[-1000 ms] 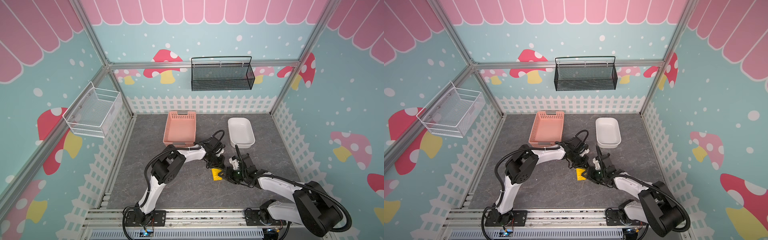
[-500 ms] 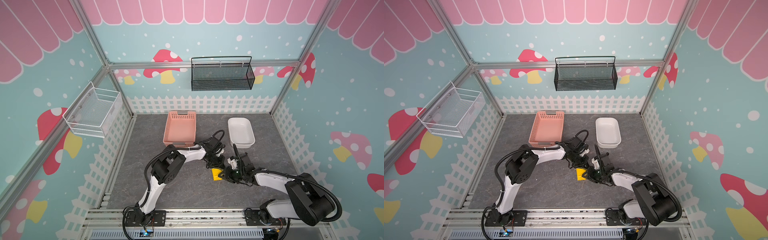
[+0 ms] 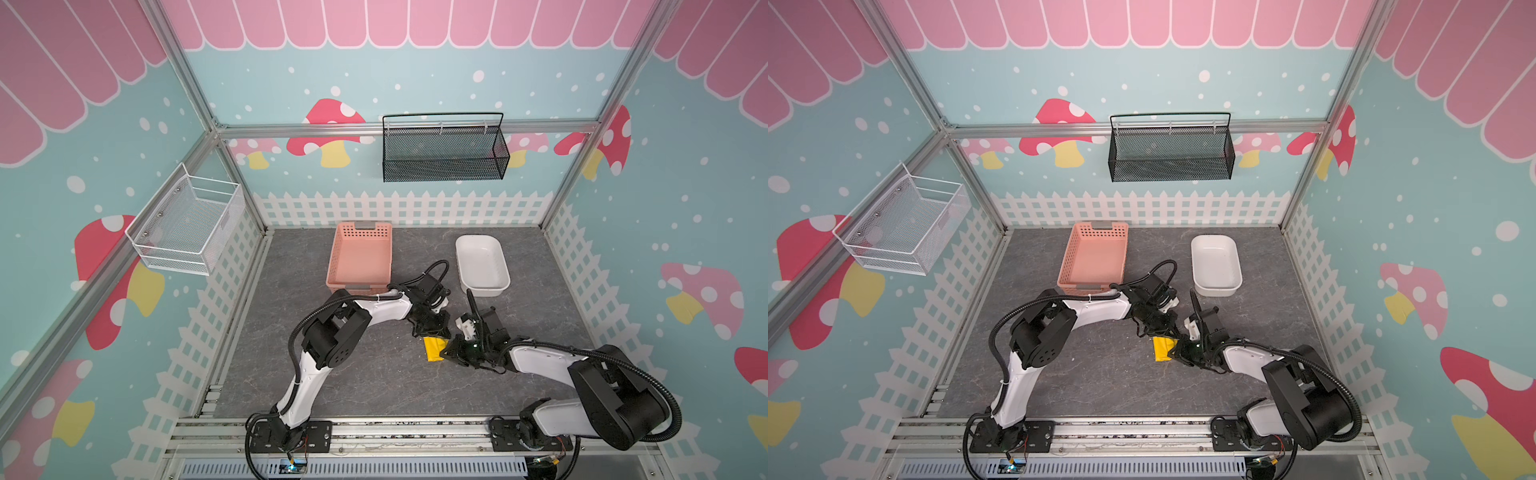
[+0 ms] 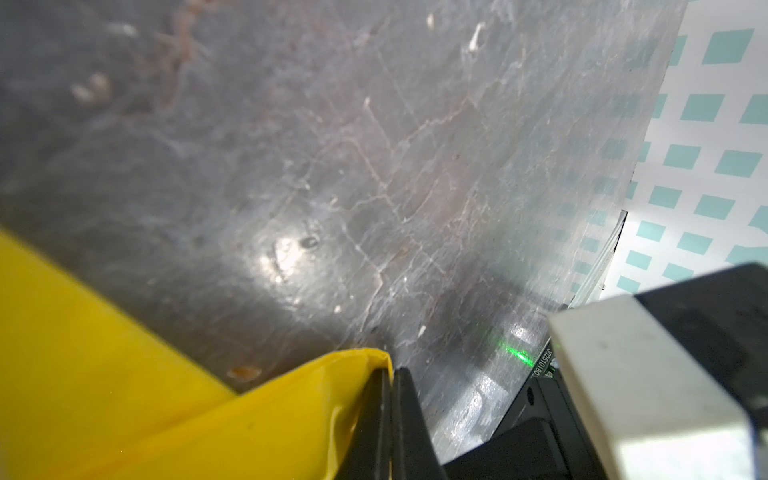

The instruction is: Place the utensils on the paper napkin and roll it up

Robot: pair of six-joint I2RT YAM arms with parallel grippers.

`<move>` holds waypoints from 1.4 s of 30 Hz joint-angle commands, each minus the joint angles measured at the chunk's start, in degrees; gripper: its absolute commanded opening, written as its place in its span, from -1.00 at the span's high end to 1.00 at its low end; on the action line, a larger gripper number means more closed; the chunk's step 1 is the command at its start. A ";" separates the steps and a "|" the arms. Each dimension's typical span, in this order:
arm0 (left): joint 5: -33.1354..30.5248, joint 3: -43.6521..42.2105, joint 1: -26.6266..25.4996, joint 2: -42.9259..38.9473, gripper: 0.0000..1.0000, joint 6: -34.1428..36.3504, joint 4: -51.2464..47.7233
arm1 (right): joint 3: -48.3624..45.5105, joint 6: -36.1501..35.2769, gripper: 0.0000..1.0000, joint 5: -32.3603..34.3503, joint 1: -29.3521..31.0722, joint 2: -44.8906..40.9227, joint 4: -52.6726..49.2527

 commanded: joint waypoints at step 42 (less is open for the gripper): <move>-8.96 -6.64 1.71 -7.25 0.93 3.40 -6.10 | -1.32 -1.19 0.93 -0.11 -0.37 1.07 -1.35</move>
